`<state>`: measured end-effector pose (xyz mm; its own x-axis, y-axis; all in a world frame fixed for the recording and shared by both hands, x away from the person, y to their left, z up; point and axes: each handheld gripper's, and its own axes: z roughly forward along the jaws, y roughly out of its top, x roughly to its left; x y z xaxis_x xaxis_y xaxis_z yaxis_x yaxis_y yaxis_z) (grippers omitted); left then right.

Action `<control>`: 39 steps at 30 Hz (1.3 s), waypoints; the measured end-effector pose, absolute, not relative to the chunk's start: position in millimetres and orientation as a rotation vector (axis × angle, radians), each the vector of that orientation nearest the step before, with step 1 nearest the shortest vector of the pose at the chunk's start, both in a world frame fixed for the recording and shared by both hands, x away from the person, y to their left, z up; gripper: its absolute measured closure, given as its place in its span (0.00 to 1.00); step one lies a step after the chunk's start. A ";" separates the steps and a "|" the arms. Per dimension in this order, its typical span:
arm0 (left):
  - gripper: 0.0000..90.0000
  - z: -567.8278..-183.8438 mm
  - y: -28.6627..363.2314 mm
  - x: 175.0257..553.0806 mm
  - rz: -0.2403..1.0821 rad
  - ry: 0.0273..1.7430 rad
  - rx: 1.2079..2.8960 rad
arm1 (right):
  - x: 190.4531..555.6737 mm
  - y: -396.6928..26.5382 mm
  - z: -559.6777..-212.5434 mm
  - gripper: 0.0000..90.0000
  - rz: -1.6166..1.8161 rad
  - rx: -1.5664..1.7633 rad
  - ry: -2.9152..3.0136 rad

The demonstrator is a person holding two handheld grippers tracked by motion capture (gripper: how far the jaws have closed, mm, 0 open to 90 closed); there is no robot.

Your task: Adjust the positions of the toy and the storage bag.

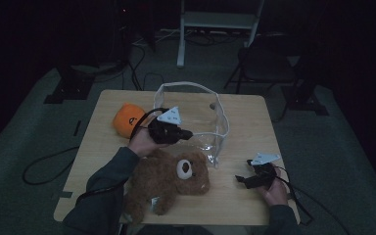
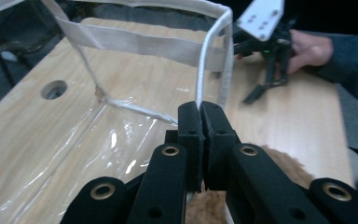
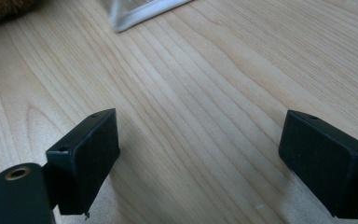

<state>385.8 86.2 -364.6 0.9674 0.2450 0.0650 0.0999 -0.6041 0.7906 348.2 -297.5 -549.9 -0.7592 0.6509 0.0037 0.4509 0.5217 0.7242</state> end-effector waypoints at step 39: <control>0.63 -354.4 129.3 363.5 0.135 0.348 2.058 | 348.3 -297.6 -549.9 0.13 1.071 0.923 2.496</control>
<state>363.5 129.3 -354.4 0.9522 0.3014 -0.0490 0.1892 -0.4564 0.8694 348.3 -297.6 -549.9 -0.7599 0.6501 0.0015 0.4491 0.5232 0.7243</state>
